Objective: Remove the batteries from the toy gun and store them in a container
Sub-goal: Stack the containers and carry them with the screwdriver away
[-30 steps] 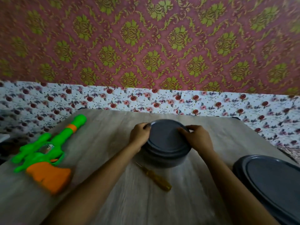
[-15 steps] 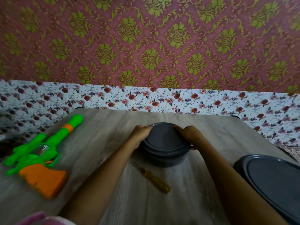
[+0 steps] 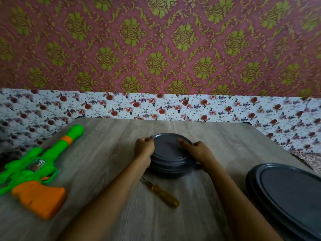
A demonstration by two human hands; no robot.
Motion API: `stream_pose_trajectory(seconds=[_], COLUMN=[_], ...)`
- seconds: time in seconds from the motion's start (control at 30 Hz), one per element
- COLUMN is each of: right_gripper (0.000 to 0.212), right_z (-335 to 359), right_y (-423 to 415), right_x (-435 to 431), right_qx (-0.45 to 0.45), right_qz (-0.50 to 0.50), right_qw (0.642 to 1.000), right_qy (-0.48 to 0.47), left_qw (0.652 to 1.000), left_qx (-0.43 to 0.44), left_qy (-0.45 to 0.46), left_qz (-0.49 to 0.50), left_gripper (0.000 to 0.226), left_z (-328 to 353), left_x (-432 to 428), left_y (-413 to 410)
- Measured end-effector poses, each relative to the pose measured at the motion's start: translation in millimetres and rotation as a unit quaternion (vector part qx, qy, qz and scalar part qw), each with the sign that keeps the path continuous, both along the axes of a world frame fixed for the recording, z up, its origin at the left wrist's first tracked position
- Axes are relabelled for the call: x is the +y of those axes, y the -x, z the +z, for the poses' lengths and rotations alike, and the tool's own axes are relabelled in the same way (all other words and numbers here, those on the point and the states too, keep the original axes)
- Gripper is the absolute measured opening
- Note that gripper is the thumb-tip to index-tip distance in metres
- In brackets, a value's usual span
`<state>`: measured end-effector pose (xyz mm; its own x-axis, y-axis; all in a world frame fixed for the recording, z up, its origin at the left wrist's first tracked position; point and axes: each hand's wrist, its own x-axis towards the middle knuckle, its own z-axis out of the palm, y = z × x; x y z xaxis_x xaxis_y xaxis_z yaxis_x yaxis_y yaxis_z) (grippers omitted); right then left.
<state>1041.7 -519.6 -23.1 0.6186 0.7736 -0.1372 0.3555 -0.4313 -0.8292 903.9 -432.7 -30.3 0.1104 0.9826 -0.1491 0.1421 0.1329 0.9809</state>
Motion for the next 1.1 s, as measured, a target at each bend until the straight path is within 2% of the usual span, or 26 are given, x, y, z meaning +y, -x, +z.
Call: stream_pose_trajectory(seconds=[0.17, 0.37, 0.57, 0.67, 0.8, 0.97, 1.1], right_gripper=[0.061, 0.049, 0.056, 0.054, 0.057, 0.066, 0.062], right_z=[-6, -11, -14, -15, -16, -21, -22], right_y=[11, 17, 32, 27, 23, 25, 25], right_x=[-18, -20, -29, -28, -30, -26, -21], right_qx=[0.132, 0.134, 0.138, 0.111, 0.109, 0.184, 0.202], right_qz=[0.012, -0.005, -0.014, -0.025, 0.003, -0.014, -0.022], right_qw=[0.991, 0.988, 0.984, 0.986, 0.988, 0.975, 0.969], right_qy=[-0.009, -0.074, -0.107, -0.121, -0.110, -0.126, -0.143], left_qw=[0.996, 0.995, 0.985, 0.987, 0.998, 0.996, 0.996], left_qx=[-0.064, -0.077, -0.104, -0.107, -0.060, -0.071, -0.068], left_qy=[0.017, -0.002, -0.007, 0.014, -0.004, -0.014, -0.014], left_qz=[0.055, 0.065, 0.139, 0.121, 0.036, 0.049, 0.048], left_gripper=[0.030, 0.040, 0.037, 0.035, 0.036, 0.037, 0.035], left_z=[-3, -10, -7, -5, -5, -5, -2], left_x=[-14, -23, -40, -37, -24, -26, -27], left_y=[4, 9, 5, 10, 17, 15, 17])
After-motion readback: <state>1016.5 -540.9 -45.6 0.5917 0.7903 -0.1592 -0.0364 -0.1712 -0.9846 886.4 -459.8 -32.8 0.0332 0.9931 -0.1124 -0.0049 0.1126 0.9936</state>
